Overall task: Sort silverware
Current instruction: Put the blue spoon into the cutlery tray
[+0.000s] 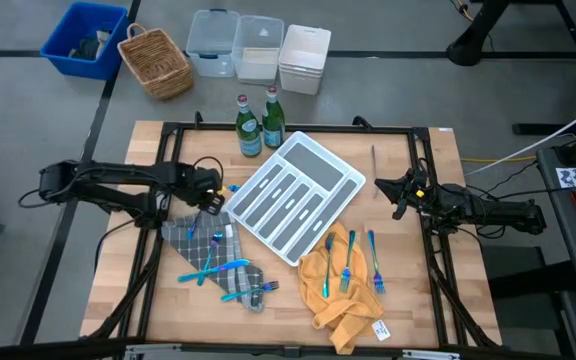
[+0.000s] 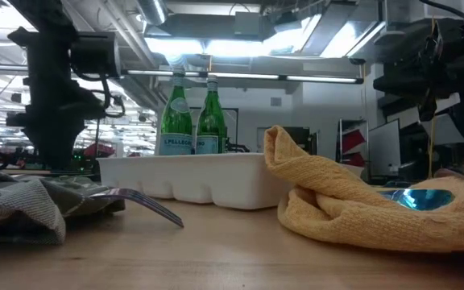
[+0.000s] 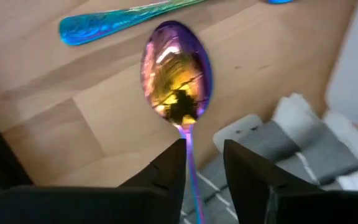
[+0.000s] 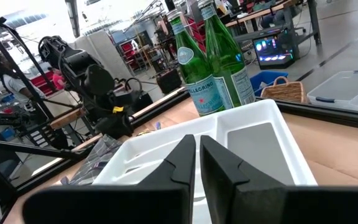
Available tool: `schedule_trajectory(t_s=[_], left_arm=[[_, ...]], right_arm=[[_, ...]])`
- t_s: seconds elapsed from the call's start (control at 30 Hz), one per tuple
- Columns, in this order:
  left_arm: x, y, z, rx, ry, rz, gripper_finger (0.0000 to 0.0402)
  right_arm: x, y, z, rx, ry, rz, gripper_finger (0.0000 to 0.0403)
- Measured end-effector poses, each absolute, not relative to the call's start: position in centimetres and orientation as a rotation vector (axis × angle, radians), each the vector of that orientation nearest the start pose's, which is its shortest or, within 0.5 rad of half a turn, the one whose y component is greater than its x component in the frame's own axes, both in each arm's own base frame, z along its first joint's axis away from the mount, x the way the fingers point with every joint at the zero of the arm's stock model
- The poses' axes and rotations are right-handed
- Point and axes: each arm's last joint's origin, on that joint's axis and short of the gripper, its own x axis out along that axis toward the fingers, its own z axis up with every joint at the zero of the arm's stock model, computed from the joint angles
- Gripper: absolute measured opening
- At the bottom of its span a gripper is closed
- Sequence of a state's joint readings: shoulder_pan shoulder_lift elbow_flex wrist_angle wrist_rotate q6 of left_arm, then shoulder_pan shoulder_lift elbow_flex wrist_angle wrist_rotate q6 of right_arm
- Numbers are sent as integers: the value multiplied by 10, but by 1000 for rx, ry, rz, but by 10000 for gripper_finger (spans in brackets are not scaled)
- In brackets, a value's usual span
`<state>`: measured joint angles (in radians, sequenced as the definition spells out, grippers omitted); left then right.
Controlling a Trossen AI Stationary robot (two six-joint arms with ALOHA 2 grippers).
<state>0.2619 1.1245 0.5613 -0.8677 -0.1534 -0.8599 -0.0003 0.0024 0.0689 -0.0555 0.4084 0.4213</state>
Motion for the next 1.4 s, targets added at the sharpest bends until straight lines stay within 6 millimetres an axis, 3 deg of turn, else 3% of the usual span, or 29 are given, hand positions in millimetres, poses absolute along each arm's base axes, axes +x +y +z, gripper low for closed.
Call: schedule_trajectory(t_s=[0.5,0.83,1.13,1.4], left_arm=[[166,52,141,-774,1295,1003,102],[169,53,137,-785,1295,1010,17],[165,51,151,-808,1210,975,6],[163,51,189,-828,1086,925,5]], right_arm=[[91,-12,181,417,-96,-401,28],[91,-12,181,417,-95,-401,28],[91,-12,181,417,-95,-400,28],[91,-12,181,417,-95,-401,28]])
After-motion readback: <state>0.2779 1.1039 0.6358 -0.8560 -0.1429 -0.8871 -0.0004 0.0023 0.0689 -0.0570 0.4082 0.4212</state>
